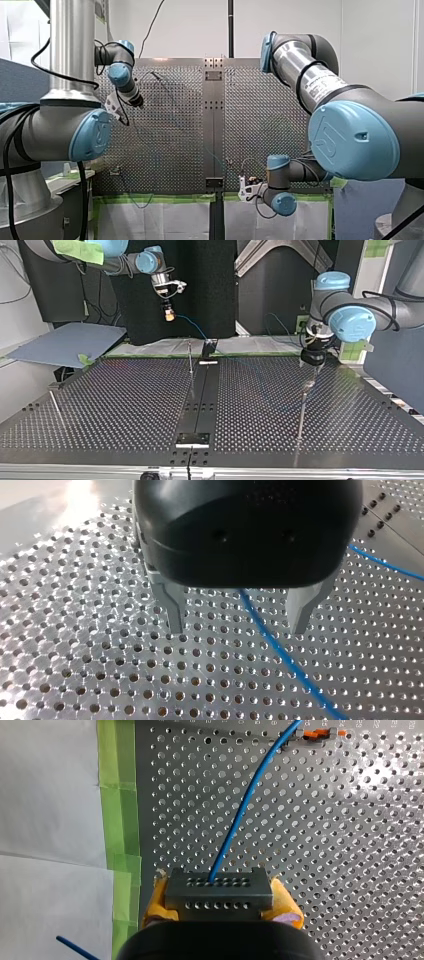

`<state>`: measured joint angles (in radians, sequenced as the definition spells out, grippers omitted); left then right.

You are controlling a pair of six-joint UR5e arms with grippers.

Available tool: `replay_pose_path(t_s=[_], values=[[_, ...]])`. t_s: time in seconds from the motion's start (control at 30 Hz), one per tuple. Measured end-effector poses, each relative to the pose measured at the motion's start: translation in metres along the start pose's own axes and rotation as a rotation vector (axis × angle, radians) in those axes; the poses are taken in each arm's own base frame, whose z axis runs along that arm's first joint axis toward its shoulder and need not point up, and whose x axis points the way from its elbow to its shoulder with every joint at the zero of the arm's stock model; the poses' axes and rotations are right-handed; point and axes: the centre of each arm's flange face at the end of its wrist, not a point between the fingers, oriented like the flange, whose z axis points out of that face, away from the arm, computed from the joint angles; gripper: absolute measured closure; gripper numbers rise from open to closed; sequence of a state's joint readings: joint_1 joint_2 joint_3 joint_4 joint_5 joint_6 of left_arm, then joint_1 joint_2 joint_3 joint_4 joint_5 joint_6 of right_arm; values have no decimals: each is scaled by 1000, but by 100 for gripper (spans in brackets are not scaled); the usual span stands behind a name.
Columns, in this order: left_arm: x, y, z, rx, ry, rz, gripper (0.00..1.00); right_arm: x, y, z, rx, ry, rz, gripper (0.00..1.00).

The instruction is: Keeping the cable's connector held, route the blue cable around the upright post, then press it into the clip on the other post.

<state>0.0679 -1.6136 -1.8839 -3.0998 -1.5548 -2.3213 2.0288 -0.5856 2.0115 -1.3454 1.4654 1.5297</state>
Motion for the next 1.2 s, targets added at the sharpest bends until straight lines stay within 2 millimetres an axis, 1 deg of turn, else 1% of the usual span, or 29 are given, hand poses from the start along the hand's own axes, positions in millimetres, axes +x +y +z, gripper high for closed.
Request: replay_pose_path(t_s=[0.27, 0.43, 0.63, 0.9, 1.03, 1.2], values=[[6, 19, -9, -20, -21, -91, 0, -1, 0, -1, 0, -2, 0, 100], [1, 21, -15, -23, -43, -144, 0, -1, 0, -1, 1, -3, 0, 100], [-15, 10, -29, 19, -89, -206, 0, -1, 0, 0, 1, 3, 1, 100], [-30, -14, -56, 120, -90, -270, 0, 0, -1, 2, 9, 17, 22, 100], [-27, -21, -62, 155, -60, -263, 0, 0, -1, 2, 10, 17, 25, 100], [-20, -26, -70, 149, -34, -222, 0, 0, -3, 2, 15, 18, 37, 100]])
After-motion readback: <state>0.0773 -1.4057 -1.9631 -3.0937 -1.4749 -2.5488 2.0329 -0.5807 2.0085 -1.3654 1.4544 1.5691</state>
